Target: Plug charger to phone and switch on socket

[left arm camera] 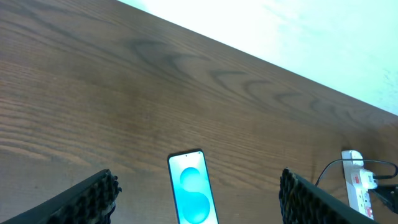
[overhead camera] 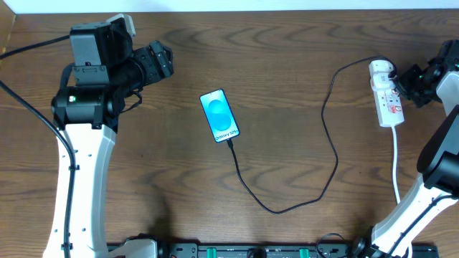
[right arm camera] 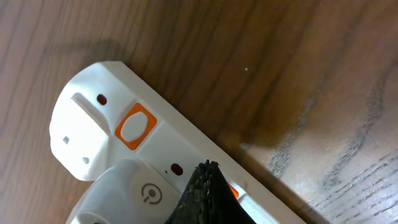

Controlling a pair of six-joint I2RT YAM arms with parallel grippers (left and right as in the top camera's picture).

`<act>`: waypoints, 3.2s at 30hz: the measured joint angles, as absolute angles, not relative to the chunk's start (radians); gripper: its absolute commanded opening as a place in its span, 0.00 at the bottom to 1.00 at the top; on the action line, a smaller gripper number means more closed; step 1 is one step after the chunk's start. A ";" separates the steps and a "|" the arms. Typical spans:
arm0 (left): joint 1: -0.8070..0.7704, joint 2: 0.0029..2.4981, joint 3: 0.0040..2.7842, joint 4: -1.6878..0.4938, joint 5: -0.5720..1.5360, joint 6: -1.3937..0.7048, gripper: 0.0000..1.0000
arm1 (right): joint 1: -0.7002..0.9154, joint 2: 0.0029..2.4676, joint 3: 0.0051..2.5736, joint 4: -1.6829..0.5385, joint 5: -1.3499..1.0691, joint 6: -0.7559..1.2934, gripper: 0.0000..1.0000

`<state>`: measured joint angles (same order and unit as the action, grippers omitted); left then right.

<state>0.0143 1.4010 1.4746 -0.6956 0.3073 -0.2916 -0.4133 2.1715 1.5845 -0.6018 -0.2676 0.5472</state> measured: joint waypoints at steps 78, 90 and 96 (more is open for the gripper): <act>0.014 1.401 1.475 -0.696 0.307 -0.292 0.84 | -0.463 2.177 1.572 -0.602 -0.430 0.683 0.01; 0.014 1.401 1.475 -0.696 0.307 -0.292 0.85 | -0.463 2.177 1.574 -0.603 -0.434 0.680 0.01; 0.014 1.401 1.474 -0.696 0.307 -0.292 0.85 | -0.463 2.177 1.575 -0.613 -0.432 0.680 0.01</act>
<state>0.0139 1.4010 1.4742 -0.6956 0.3073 -0.2916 -0.4629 2.1773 1.5745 -0.6132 -0.4320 0.6804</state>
